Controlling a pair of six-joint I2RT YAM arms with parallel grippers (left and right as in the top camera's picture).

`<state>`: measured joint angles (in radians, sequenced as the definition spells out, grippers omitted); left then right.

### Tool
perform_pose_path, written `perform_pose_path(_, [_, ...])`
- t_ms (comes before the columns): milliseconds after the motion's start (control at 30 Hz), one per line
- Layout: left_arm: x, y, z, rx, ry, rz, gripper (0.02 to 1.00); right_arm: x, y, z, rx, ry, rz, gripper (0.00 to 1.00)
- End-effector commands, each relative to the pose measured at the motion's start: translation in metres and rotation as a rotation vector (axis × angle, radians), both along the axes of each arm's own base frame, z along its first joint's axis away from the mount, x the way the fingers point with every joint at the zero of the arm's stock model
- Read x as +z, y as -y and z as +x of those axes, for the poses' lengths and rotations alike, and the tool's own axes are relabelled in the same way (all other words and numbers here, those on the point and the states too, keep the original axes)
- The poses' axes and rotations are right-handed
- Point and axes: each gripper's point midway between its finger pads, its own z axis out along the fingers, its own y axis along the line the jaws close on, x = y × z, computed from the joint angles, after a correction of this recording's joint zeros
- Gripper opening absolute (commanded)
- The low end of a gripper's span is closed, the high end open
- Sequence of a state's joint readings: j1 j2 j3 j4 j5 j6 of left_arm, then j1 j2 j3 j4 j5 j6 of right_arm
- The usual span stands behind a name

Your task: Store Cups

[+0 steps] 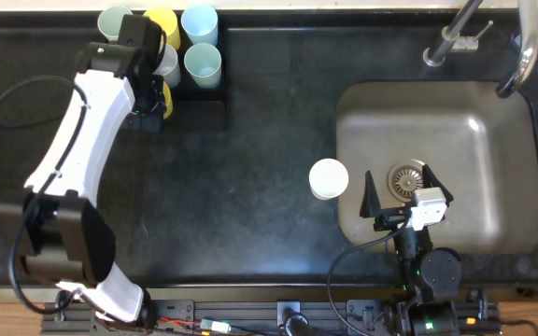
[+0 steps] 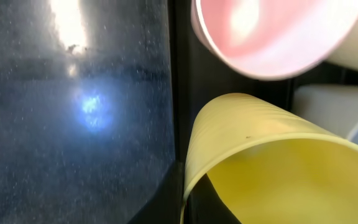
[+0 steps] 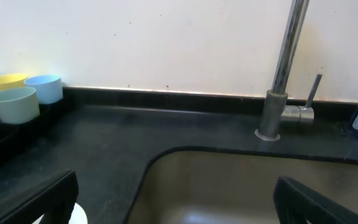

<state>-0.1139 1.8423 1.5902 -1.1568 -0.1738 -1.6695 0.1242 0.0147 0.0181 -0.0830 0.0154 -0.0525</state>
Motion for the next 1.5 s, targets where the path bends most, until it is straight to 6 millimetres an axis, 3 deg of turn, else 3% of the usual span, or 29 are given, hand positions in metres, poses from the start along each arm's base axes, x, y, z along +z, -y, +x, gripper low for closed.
perform_pose_path(33, [-0.005, -0.003, 0.003, 0.028, -0.005, -0.018, 0.034, -0.003, 0.001, 0.000, -0.006, 0.001, 0.004, 0.998])
perform_pose_path(567, [-0.029, 0.004, 0.008, 0.022, -0.050, -0.050, 0.034, -0.003, 0.001, 0.000, -0.006, 0.001, 0.004, 0.996])
perform_pose_path(1100, [-0.040, 0.005, 0.008, 0.023, -0.076, -0.051, 0.077, -0.003, 0.001, 0.000, -0.006, 0.001, 0.004, 0.998])
perform_pose_path(1500, [-0.034, 0.002, 0.010, 0.025, -0.057, -0.035, 0.343, -0.003, 0.001, 0.000, -0.006, 0.001, 0.004, 0.998])
